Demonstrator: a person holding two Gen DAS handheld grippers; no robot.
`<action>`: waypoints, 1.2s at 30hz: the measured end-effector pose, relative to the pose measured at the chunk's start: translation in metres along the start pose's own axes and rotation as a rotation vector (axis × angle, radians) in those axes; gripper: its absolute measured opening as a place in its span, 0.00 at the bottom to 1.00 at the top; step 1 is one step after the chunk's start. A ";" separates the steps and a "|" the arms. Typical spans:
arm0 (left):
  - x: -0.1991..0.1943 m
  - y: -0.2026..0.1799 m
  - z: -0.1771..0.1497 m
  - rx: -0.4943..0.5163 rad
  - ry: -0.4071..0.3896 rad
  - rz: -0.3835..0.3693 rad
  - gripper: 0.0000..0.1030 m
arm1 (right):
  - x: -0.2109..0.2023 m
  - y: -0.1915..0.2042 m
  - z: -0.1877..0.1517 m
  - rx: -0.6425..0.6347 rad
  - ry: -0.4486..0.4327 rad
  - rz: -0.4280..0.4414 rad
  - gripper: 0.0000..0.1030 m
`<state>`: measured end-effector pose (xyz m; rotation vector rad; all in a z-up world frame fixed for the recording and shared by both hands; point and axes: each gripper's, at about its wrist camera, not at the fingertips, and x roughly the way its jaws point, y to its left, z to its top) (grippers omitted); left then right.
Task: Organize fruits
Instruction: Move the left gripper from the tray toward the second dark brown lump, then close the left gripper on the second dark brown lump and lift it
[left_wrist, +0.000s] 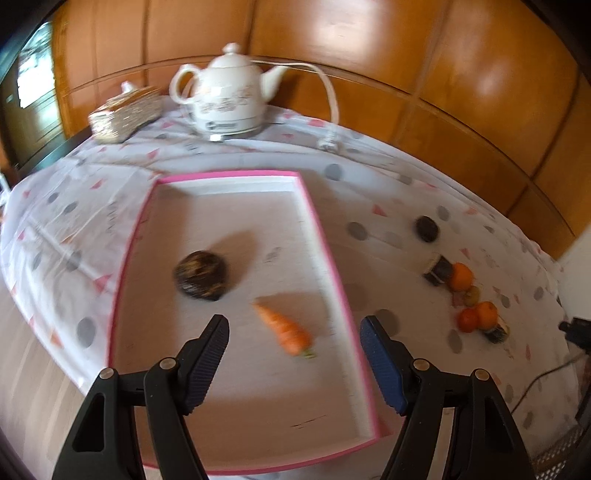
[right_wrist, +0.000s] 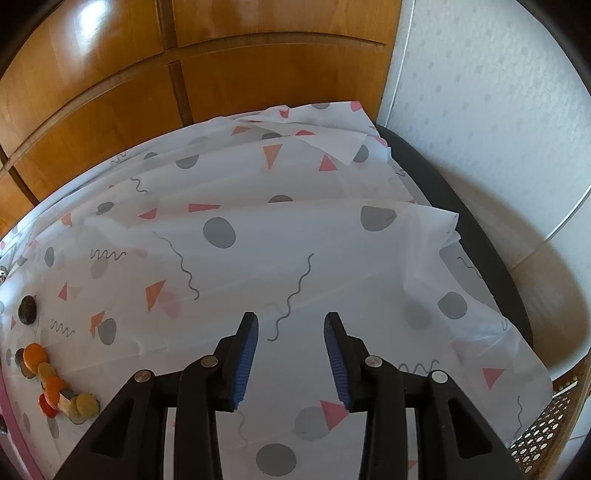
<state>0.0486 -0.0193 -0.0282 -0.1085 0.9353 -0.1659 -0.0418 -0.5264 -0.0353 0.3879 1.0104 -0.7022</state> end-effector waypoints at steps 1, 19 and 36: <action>0.001 -0.005 0.002 0.014 0.002 -0.011 0.72 | 0.000 0.001 0.000 -0.004 0.000 0.004 0.36; 0.054 -0.099 0.049 0.213 0.067 -0.139 0.55 | -0.006 0.010 0.000 -0.028 -0.010 0.063 0.36; 0.162 -0.178 0.106 0.293 0.170 -0.130 0.55 | 0.002 0.005 0.002 -0.001 0.021 0.083 0.37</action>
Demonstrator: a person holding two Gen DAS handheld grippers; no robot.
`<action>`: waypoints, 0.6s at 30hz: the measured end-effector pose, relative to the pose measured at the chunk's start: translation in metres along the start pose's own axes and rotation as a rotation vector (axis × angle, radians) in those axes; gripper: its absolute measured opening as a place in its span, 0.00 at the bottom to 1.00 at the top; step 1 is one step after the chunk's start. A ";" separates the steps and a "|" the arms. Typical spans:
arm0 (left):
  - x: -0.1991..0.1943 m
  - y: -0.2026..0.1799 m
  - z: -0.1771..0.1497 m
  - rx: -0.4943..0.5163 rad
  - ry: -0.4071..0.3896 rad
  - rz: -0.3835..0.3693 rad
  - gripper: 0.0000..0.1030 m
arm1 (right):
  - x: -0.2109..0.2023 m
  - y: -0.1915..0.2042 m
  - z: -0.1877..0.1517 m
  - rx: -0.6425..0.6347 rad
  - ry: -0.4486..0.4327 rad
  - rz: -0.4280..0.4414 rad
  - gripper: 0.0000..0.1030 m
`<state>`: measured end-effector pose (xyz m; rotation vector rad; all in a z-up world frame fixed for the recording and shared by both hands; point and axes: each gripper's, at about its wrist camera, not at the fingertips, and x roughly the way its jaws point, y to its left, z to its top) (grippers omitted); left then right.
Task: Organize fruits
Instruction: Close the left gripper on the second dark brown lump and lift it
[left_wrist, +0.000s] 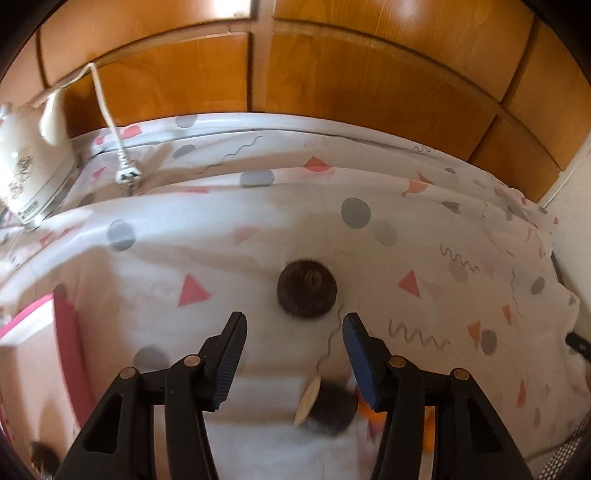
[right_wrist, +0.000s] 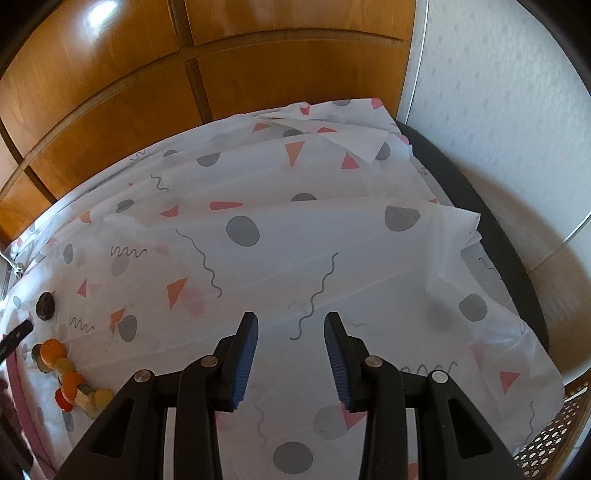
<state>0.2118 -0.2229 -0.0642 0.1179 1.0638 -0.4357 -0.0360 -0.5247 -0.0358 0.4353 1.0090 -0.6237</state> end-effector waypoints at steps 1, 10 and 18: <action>0.004 -0.001 0.003 0.001 0.005 -0.001 0.55 | 0.001 0.001 0.000 -0.003 0.003 0.000 0.36; 0.043 -0.011 0.019 0.031 0.057 0.042 0.41 | 0.007 0.003 -0.002 -0.010 0.026 0.010 0.36; 0.008 0.013 -0.004 -0.071 0.025 -0.009 0.41 | 0.013 0.014 -0.008 -0.067 0.051 0.020 0.36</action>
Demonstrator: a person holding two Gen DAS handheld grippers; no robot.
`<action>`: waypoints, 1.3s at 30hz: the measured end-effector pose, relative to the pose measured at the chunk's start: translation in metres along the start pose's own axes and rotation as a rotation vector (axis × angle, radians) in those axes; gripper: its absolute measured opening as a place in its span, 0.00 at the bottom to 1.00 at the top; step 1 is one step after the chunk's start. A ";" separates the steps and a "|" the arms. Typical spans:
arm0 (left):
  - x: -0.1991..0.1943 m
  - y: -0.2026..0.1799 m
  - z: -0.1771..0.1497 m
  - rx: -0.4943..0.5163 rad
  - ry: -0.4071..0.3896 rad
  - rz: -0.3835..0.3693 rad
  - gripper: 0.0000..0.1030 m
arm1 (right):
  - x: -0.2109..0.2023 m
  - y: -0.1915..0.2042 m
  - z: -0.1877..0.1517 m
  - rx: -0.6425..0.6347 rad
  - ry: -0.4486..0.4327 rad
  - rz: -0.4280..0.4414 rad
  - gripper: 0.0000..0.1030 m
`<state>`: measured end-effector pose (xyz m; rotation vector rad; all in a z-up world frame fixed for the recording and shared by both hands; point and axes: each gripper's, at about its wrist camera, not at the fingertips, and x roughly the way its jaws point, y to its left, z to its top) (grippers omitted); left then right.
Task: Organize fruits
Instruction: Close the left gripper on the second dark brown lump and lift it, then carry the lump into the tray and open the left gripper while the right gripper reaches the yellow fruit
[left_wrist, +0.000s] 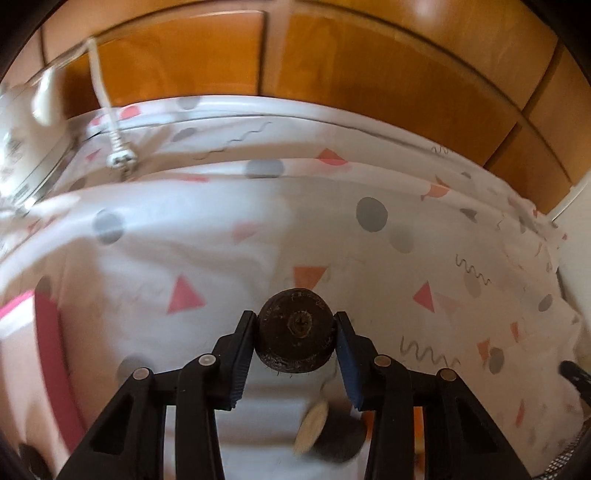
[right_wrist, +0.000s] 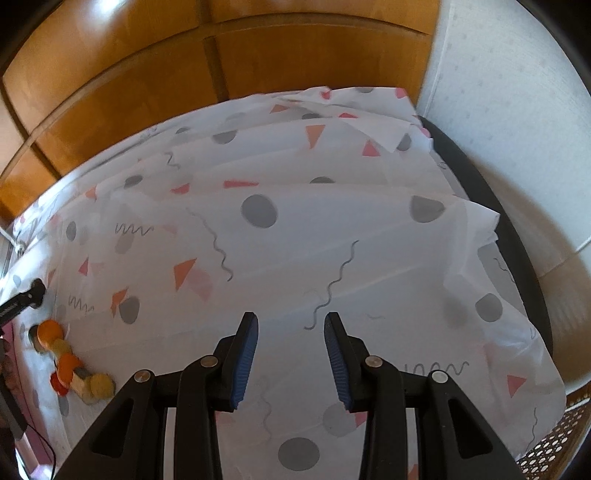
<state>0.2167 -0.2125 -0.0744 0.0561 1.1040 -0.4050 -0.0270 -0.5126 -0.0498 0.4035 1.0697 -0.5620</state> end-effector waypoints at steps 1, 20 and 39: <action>-0.007 0.004 -0.005 -0.010 -0.005 -0.004 0.41 | 0.001 0.004 -0.001 -0.018 0.004 0.003 0.37; -0.109 0.047 -0.098 -0.089 -0.092 -0.058 0.41 | 0.003 0.051 -0.018 -0.252 0.034 0.082 0.36; -0.159 0.128 -0.159 -0.279 -0.148 -0.052 0.41 | -0.004 0.148 -0.075 -0.698 0.018 0.237 0.34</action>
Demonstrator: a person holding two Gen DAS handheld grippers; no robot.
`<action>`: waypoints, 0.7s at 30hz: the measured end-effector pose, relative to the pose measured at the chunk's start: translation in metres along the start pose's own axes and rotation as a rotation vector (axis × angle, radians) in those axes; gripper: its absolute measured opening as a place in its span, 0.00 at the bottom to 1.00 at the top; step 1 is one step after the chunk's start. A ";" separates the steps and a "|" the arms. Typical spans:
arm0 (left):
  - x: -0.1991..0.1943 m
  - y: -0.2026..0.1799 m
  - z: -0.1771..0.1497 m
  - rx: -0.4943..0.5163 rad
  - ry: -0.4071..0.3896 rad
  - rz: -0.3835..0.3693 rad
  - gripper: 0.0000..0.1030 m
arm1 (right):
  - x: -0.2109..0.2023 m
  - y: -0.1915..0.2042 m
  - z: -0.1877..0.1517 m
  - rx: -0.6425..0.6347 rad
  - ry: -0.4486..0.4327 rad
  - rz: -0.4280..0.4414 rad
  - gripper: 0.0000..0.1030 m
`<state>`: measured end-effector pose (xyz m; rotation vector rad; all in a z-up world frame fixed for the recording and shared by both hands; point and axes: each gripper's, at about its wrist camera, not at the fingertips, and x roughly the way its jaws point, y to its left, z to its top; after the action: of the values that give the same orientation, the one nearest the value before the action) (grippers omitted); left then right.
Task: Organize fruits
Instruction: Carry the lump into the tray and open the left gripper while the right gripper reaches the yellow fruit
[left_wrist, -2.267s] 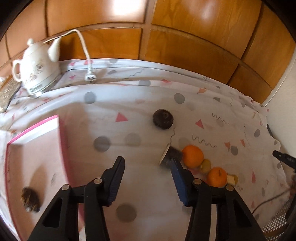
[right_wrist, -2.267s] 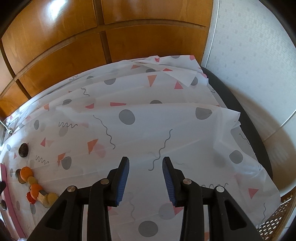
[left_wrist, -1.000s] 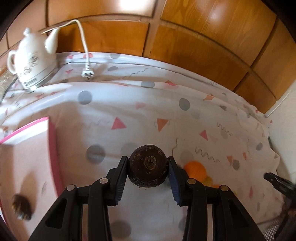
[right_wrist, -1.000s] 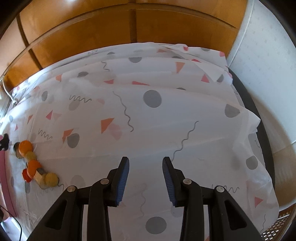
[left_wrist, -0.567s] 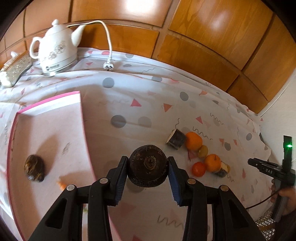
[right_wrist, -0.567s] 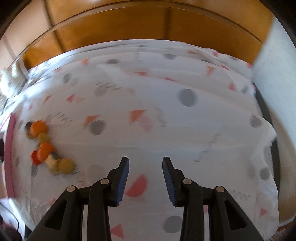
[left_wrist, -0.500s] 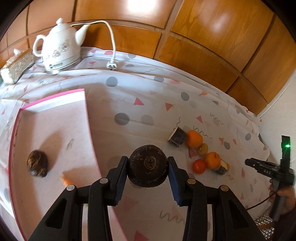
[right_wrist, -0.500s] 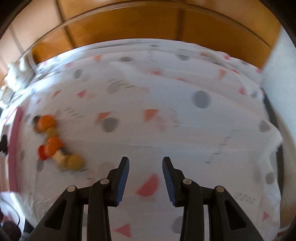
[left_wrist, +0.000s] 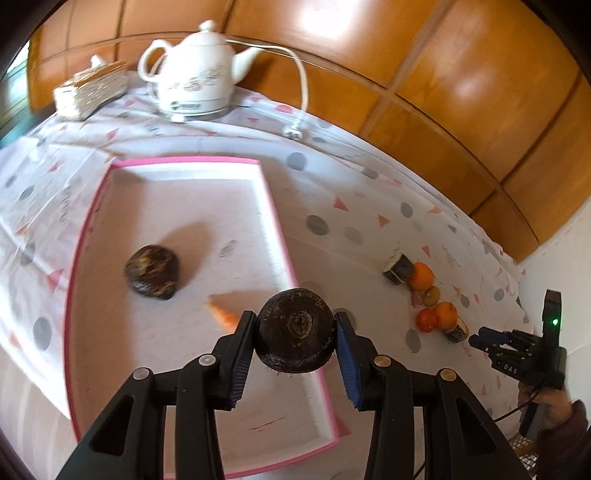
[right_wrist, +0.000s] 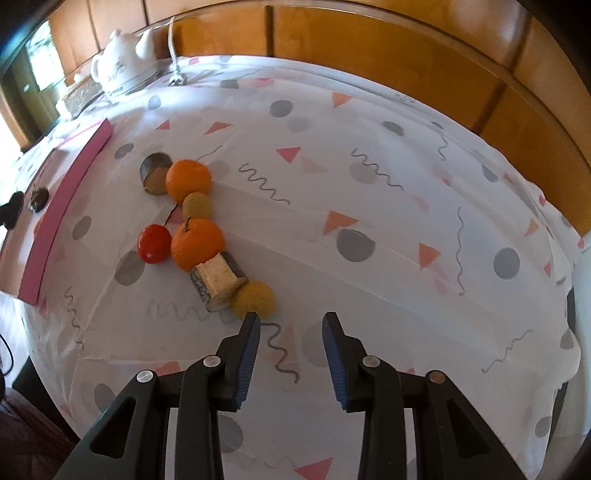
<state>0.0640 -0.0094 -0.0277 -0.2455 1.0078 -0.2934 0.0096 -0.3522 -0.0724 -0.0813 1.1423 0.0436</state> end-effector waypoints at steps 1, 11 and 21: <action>-0.002 0.005 -0.001 -0.013 -0.003 0.002 0.41 | 0.001 0.002 0.000 -0.012 0.000 -0.001 0.34; -0.025 0.064 -0.010 -0.186 -0.044 0.049 0.41 | 0.016 0.025 0.010 -0.118 -0.003 -0.009 0.27; -0.012 0.097 -0.011 -0.273 -0.012 0.084 0.41 | 0.017 0.026 0.010 -0.114 0.003 -0.018 0.26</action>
<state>0.0613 0.0851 -0.0562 -0.4505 1.0435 -0.0765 0.0242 -0.3254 -0.0850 -0.1936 1.1419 0.0926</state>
